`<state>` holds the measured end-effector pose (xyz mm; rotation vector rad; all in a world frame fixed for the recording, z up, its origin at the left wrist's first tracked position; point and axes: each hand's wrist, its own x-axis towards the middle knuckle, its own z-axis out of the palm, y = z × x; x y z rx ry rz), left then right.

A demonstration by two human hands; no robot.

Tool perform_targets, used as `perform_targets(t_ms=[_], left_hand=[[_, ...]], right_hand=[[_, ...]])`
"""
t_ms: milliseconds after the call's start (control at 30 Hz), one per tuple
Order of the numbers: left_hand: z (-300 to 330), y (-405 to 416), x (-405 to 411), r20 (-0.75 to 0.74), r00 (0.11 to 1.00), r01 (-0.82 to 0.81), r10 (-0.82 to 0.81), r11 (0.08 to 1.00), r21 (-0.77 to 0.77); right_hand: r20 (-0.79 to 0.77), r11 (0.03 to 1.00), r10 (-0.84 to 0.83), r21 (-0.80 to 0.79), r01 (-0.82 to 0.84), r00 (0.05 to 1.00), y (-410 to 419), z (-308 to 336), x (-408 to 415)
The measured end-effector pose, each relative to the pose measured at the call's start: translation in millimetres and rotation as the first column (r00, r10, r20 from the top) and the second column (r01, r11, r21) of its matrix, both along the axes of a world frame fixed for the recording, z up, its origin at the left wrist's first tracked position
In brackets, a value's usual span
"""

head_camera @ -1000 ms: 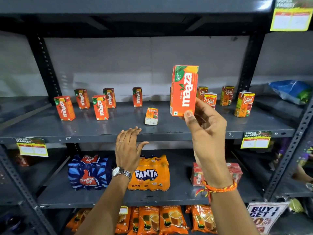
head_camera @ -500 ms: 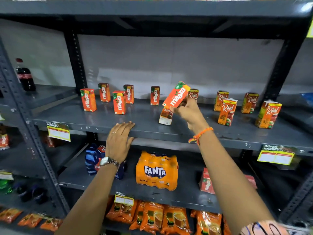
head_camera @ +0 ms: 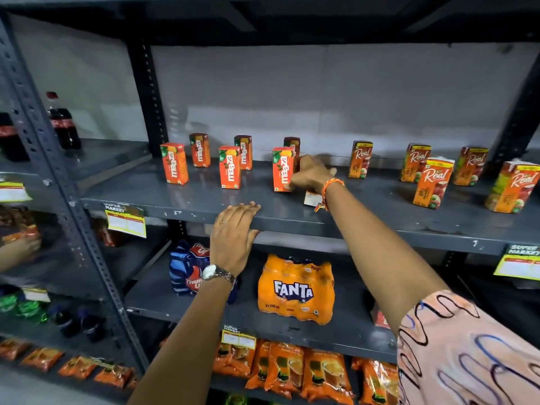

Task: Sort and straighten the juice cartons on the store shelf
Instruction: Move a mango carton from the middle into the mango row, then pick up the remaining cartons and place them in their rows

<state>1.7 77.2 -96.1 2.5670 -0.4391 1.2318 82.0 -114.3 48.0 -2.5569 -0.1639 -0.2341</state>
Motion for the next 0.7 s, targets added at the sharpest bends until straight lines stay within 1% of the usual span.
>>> perform_targets(t_ms=[100, 300, 400, 467, 533, 600, 633, 700], left_hand=[[-0.7, -1.9, -0.3, 0.003, 1.0, 0.011, -0.011, 1.0, -0.011], [-1.5, 3.6, 4.7, 0.011, 1.0, 0.018, -0.018, 1.0, -0.011], [-1.4, 1.4, 1.5, 0.009, 1.0, 0.016, -0.015, 1.0, -0.009], [-1.4, 1.5, 0.6, 0.027, 1.0, 0.012, -0.011, 1.0, -0.019], [-0.3, 0.2, 0.8, 0.044, 0.999, 0.009, -0.008, 0.999, -0.033], [-0.2, -1.6, 0.3, 0.047, 0.999, 0.004, -0.002, 0.999, -0.044], [-0.2, -1.9, 0.1, 0.045, 0.999, 0.001, 0.001, 0.999, -0.046], [-0.1, -2.5, 0.2, 0.041, 0.999, -0.001, 0.003, 0.999, -0.05]], right_hand=[[-0.025, 0.997, 0.004, -0.08, -0.006, 1.0, 3.9, 2.8, 0.7], [-0.023, 0.996, -0.012, -0.094, 0.009, 1.0, 4.5, -1.5, 11.1], [-0.077, 0.995, 0.018, -0.097, -0.026, 0.997, -1.7, -8.4, 30.9], [-0.059, 1.0, -0.01, -0.021, 0.009, 0.998, -9.2, -6.2, 29.6], [-0.002, 0.987, -0.043, 0.158, 0.043, 0.999, -16.4, 5.3, 3.3], [0.033, 0.941, -0.129, 0.319, 0.111, 0.991, -28.6, 6.3, -20.1], [0.051, 0.921, -0.186, 0.357, 0.156, 0.981, -35.0, 1.6, -31.3], [0.06, 0.901, -0.268, 0.369, 0.228, 0.962, -42.6, -12.4, -49.0]])
